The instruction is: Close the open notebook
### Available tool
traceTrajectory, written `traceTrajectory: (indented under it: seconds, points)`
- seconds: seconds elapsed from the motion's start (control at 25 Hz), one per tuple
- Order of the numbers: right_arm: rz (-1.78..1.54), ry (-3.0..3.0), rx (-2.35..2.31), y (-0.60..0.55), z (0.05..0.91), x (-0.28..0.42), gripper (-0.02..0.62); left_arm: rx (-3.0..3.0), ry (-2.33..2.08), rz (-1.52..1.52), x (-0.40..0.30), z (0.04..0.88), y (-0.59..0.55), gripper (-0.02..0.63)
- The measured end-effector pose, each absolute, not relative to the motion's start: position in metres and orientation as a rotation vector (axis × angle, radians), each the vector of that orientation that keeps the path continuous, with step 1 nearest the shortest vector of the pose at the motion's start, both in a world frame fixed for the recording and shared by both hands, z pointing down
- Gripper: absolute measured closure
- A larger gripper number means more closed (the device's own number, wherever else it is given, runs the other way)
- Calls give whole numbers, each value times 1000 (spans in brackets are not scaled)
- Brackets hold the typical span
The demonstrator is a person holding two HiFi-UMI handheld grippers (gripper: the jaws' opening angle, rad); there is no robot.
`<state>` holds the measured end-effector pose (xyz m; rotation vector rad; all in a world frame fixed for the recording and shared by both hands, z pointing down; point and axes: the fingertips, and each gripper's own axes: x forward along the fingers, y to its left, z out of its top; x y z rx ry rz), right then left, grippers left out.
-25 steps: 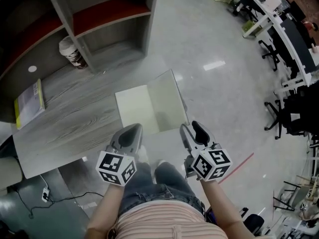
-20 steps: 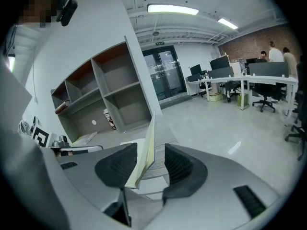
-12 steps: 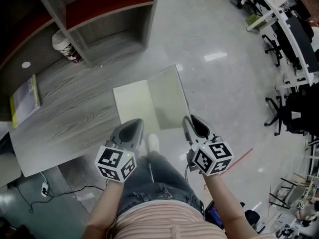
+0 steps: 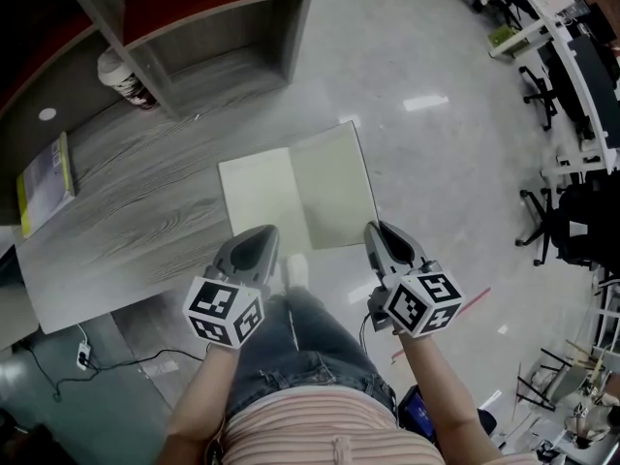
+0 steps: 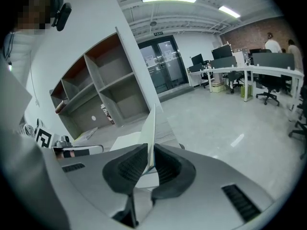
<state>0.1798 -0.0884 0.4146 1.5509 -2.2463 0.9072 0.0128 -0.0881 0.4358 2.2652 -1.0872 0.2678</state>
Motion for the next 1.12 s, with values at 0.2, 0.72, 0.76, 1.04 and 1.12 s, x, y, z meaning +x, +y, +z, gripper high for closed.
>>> traceTrajectory:
  seconds: [0.2, 0.72, 0.76, 1.04, 1.12]
  points:
    - [920, -2293, 1513, -87, 406, 175, 560, 2238, -1118, 284, 10, 443, -88, 594]
    - [942, -2390, 1453, -85, 388, 148, 575, 2199, -1180, 267, -7, 446, -89, 594]
    - [939, -2398, 1444, -85, 387, 145, 575, 2197, -1186, 267, -8, 446, -89, 594]
    - [901, -2434, 1397, -82, 381, 131, 575, 2174, -1227, 259, -21, 445, -84, 594]
    - [892, -2439, 1387, -82, 380, 128, 575, 2165, -1237, 257, -25, 446, -82, 594]
